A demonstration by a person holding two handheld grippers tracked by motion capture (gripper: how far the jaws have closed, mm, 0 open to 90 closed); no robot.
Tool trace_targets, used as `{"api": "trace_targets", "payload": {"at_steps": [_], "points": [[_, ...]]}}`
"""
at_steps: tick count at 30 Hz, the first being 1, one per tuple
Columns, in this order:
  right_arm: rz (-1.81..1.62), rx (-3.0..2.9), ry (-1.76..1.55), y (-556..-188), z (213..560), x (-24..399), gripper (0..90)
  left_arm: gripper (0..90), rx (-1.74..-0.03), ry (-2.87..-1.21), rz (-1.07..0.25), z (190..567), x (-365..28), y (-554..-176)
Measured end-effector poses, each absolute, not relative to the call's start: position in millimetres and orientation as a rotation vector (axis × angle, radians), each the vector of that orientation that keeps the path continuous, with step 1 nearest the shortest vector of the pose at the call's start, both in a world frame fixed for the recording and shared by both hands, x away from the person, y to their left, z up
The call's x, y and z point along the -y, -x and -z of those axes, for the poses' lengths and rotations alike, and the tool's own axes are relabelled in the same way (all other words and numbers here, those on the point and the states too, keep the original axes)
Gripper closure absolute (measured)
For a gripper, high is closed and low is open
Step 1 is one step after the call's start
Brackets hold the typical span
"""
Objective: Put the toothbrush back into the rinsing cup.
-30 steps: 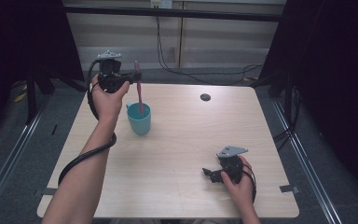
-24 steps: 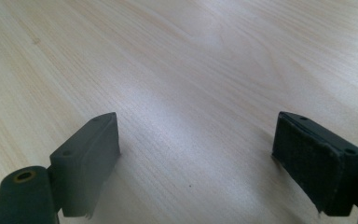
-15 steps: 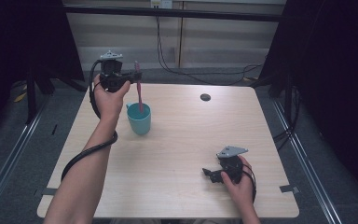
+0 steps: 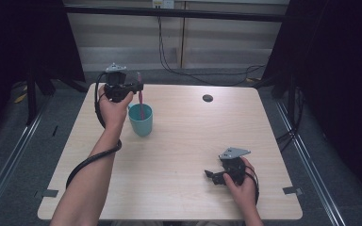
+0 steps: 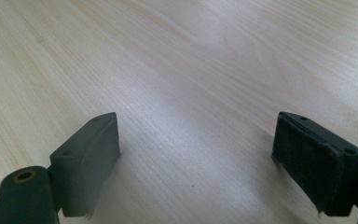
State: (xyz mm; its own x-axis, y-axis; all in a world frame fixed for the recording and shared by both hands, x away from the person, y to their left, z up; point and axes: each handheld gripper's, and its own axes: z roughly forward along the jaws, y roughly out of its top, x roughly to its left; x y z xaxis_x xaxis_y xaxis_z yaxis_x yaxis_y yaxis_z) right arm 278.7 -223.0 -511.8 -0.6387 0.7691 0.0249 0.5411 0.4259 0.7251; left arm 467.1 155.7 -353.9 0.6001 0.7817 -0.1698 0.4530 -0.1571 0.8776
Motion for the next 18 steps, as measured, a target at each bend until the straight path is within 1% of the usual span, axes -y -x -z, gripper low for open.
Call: {"api": "trace_targets", "payload": {"at_steps": [18], "points": [[-1.039,-2.386,-1.113,-278.2,511.6,222.7,14.2,85.0,-1.033,-1.846,-0.383,397.3,-146.2,-459.7]]}}
